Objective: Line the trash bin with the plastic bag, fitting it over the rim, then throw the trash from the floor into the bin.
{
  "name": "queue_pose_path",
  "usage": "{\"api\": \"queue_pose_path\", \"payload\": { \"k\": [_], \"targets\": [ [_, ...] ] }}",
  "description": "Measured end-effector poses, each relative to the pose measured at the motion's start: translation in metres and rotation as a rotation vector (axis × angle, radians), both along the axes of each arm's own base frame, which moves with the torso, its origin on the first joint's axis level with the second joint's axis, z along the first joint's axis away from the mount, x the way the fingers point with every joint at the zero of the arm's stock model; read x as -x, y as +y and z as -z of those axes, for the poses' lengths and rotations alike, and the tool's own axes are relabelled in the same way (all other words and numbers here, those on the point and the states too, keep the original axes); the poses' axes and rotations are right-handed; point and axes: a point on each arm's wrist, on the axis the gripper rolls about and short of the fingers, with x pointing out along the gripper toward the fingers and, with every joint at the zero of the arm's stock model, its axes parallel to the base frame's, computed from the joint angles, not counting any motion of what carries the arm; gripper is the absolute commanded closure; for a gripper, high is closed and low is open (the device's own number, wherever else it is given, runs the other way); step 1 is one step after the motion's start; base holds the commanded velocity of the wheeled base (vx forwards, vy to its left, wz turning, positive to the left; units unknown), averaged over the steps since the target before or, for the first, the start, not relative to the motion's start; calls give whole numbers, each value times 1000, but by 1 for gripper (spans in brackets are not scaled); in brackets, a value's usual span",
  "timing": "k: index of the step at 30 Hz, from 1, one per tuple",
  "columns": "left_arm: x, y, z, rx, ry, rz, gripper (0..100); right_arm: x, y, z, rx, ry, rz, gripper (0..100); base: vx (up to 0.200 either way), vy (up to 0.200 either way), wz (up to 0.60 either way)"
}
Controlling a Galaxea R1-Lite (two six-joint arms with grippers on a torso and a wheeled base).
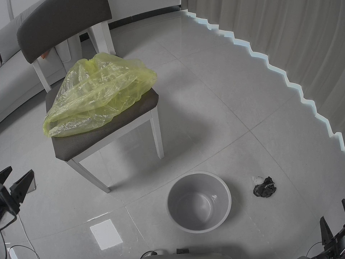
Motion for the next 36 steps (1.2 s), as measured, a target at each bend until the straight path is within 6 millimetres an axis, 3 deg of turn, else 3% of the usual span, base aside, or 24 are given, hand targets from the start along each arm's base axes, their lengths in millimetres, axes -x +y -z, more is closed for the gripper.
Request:
{"api": "queue_pose_path", "payload": {
  "k": [5, 11, 15, 20, 30, 36],
  "targets": [
    [-28, 3, -4, 3, 101, -56, 0, 7, 1, -25, -134, -63, -52, 0, 0, 0, 0],
    [-55, 12, -10, 12, 163, -136, 0, 14, 1, -89, -174, -111, -117, 0, 0, 0, 0],
    [-74, 20, -15, 19, 192, -185, 0, 4, 1, -140, -177, -105, -150, 0, 0, 0, 0],
    [-108, 33, -18, 31, 220, -245, 0, -22, 2, -184, -180, -65, -176, 0, 0, 0, 0],
    [-183, 58, -14, 33, 232, -328, 0, -53, 5, -197, -185, 28, -200, 0, 0, 0, 0],
    [-211, 62, -10, 33, 252, -322, 0, -59, 6, -197, -186, 48, -202, 0, 0, 0, 0]
  ]
}}
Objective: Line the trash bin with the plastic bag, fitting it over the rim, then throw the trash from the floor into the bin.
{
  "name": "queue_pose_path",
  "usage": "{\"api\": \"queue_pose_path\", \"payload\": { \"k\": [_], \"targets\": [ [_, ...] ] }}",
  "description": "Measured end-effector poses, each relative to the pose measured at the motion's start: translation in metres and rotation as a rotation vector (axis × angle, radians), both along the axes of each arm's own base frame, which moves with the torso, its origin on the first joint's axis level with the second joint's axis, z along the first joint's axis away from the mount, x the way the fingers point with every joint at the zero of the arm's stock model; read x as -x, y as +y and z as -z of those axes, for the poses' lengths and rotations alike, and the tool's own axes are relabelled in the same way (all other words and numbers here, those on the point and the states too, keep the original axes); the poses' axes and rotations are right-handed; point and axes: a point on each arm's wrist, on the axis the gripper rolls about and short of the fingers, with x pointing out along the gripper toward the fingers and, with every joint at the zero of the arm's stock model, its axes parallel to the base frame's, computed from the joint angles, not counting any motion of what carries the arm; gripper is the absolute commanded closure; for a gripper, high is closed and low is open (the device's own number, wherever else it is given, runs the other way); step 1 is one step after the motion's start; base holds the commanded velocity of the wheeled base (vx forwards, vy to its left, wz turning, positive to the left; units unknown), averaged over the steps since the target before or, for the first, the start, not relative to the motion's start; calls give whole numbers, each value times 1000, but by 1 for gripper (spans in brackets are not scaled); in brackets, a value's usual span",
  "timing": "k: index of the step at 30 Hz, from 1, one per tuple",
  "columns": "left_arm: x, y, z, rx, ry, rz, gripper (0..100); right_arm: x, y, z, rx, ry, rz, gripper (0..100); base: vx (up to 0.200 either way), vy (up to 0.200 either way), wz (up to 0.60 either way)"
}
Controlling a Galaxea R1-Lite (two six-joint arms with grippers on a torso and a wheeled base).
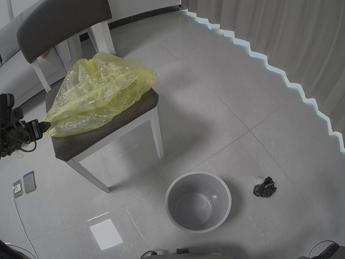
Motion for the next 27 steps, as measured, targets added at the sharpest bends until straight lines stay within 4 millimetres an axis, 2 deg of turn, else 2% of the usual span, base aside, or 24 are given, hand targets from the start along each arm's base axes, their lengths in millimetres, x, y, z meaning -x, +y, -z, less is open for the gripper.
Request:
{"api": "queue_pose_path", "payload": {
  "k": [10, 17, 27],
  "targets": [
    [-20, 0, 13, 10, 43, 17, 0, -3, 0, 0, 1, 8, -1, 0, 0, 0, 0],
    [-34, 11, 14, 9, -20, -13, 0, -3, 0, 1, 1, 10, -2, 0, 0, 0, 0],
    [-45, 15, 20, 41, -24, -22, 0, -5, 0, 3, 2, 16, -2, 0, 0, 0, 0]
  ]
}}
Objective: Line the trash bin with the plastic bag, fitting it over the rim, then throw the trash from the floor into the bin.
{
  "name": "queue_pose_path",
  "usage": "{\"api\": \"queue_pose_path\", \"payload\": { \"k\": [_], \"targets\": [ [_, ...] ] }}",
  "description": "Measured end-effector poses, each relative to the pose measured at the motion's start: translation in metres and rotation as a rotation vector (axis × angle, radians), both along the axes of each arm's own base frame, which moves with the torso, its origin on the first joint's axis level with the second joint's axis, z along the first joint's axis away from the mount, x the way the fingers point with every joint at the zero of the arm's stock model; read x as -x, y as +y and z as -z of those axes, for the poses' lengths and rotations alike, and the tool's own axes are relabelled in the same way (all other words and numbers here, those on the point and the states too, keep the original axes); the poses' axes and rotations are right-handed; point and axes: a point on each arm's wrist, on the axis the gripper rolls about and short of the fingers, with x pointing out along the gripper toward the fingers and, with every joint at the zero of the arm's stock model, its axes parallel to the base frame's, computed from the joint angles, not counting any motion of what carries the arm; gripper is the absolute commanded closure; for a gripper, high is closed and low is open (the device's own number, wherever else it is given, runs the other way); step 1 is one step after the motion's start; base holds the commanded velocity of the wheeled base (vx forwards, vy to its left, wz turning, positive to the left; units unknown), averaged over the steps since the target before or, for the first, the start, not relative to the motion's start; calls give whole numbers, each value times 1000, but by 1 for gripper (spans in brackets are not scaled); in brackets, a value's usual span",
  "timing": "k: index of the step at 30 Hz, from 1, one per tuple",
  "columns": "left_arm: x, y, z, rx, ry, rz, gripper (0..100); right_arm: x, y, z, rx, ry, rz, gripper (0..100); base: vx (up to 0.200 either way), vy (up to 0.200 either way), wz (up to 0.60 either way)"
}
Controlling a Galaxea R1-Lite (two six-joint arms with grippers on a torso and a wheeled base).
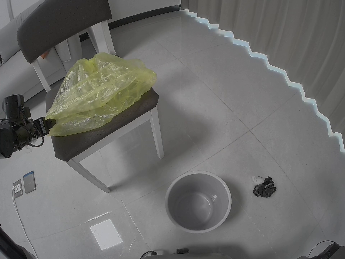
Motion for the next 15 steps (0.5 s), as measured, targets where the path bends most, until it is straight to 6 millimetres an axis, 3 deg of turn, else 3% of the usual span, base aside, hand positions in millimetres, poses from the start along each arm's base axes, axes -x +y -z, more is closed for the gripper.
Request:
{"api": "queue_pose_path", "payload": {
  "k": [1, 15],
  "targets": [
    [-1, 0, 0, -1, -5, 0, 100, 0, 0, 0, 0, 0, 0, 0, 0, 0, 0],
    [-10, 1, 5, 10, -16, 38, 100, -5, 1, 6, 3, 31, -4, 0, 0, 0, 0]
  ]
}}
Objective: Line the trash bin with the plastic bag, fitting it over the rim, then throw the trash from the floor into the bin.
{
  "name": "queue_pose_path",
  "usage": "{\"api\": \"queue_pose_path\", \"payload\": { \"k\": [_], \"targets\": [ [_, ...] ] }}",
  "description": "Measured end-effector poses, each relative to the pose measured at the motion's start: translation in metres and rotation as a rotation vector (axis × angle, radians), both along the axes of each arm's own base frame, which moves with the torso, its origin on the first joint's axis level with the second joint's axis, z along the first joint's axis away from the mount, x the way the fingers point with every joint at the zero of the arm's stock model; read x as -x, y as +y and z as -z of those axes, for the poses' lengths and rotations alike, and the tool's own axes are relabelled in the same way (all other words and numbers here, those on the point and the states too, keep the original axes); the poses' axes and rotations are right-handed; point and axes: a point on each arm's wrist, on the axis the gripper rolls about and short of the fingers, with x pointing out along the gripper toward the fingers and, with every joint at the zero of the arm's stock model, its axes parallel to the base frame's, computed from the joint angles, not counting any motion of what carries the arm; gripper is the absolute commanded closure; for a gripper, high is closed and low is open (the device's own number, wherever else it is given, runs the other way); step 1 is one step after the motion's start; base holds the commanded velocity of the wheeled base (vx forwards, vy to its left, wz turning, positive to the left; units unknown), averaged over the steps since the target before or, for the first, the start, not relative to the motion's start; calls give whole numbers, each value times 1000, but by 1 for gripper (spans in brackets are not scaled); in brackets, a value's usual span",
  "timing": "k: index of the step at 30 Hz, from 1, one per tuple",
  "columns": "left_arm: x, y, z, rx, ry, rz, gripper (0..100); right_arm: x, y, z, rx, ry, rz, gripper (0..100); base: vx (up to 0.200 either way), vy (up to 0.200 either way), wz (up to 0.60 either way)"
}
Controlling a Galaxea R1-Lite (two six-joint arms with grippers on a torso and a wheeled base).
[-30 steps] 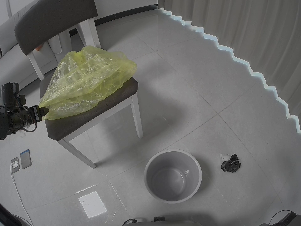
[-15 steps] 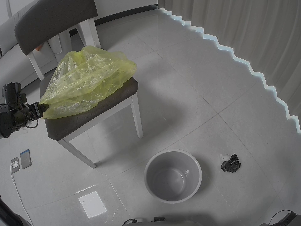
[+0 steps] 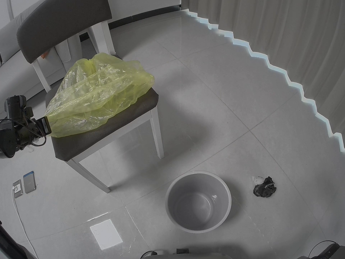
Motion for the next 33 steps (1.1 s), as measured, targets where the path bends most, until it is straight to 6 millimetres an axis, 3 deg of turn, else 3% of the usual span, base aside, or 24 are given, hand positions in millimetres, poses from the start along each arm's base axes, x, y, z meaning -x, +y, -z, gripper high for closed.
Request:
{"api": "queue_pose_path", "payload": {
  "k": [5, 9, 13, 18, 23, 27, 33],
  "targets": [
    [9, -15, -17, -9, -43, 59, 100, -5, 1, 5, 5, 27, -18, 0, 0, 0, 0],
    [30, -49, -48, -43, -111, 199, 100, -13, 5, 5, 9, 46, -59, 0, 0, 0, 0],
    [60, -91, -82, -102, -162, 403, 100, -28, 10, 0, 16, 63, -97, 0, 0, 0, 0],
    [104, -127, -129, -174, -216, 635, 100, -57, 19, -4, 29, 97, -130, 0, 0, 0, 0],
    [148, -140, -168, -263, -234, 813, 100, -87, 29, -4, 42, 128, -151, 0, 0, 0, 0],
    [173, -143, -189, -304, -271, 921, 100, -112, 38, 0, 59, 153, -172, 0, 0, 0, 0],
    [191, -154, -199, -330, -341, 1071, 100, -143, 53, -1, 66, 141, -208, 0, 0, 0, 0]
  ]
}}
